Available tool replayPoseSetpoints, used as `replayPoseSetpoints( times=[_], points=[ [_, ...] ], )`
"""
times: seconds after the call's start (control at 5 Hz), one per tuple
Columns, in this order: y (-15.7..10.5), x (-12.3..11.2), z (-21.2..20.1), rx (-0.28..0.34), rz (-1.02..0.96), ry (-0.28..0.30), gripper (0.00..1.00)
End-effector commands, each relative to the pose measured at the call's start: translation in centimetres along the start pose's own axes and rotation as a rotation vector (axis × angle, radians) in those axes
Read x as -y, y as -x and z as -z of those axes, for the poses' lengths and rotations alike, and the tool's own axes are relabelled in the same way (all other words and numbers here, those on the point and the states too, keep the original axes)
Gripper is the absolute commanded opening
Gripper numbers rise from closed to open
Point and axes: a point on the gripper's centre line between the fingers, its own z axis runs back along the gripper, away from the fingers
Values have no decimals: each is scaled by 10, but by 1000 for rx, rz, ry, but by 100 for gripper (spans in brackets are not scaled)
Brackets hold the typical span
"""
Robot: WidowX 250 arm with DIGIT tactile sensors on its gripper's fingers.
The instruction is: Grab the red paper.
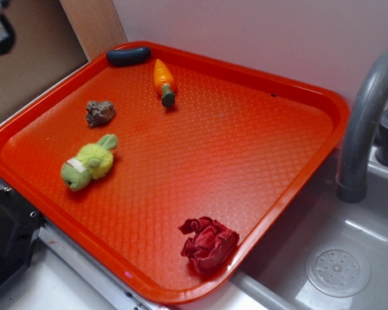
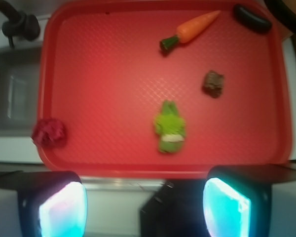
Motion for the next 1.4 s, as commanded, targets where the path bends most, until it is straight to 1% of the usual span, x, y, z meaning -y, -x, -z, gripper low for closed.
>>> replayPoseSetpoints(
  times=[0.0, 0.2, 0.4, 0.6, 0.8, 1.0, 1.2],
  points=[
    [-14, 54, 46, 18, 10, 97, 100],
    [-14, 77, 61, 7, 58, 110, 100],
    [-17, 97, 82, -32, 86, 137, 100],
    [-19, 109, 107, -29, 153, 187, 100],
    [-16, 120, 124, -59, 193, 256, 100],
    [-8, 132, 139, -113, 276, 307, 100],
    [1, 138, 154, -163, 306, 382, 100]
  ],
)
